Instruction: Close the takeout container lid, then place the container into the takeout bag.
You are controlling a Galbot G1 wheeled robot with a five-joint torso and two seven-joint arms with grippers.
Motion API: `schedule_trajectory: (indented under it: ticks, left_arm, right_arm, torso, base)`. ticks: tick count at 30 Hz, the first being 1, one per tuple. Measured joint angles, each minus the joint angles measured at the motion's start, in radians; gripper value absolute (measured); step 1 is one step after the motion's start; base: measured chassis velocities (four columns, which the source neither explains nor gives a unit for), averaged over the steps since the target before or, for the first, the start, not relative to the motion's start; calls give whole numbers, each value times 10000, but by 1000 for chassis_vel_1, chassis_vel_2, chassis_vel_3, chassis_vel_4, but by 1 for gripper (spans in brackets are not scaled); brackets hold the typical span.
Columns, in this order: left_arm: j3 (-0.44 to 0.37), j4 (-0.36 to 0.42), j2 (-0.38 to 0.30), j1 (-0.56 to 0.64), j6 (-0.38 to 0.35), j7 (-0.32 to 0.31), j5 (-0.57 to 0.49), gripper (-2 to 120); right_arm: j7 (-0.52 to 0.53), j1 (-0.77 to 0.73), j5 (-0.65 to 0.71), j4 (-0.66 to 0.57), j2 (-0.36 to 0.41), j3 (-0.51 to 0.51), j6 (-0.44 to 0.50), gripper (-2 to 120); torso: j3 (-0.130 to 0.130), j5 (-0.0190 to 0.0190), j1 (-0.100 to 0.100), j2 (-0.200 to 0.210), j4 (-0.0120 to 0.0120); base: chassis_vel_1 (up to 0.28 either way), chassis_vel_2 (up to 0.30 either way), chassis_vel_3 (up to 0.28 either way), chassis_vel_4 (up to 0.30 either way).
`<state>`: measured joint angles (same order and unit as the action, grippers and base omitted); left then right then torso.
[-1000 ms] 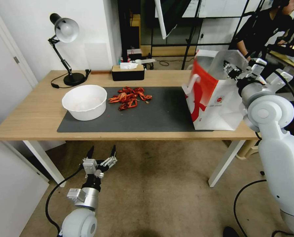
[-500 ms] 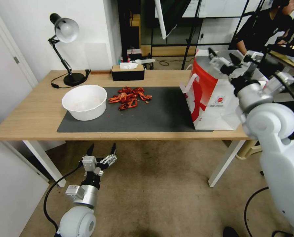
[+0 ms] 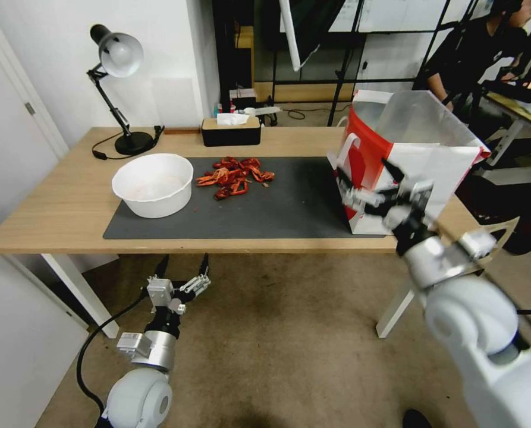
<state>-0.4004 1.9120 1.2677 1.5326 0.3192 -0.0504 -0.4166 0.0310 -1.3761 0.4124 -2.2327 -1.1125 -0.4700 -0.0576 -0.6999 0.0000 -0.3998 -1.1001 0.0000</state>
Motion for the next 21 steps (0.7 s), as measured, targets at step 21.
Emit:
schedule_trajectory:
  ticks: [21]
  left_arm:
    - [-289,-819,48,-4,752,296,453,100]
  right_arm:
    - [1139,-2765,-2957,2231,-2857,271,3721,100]
  torso:
    - [-1,-2,-2,0,1]
  base:
    - [0,0,0,0]
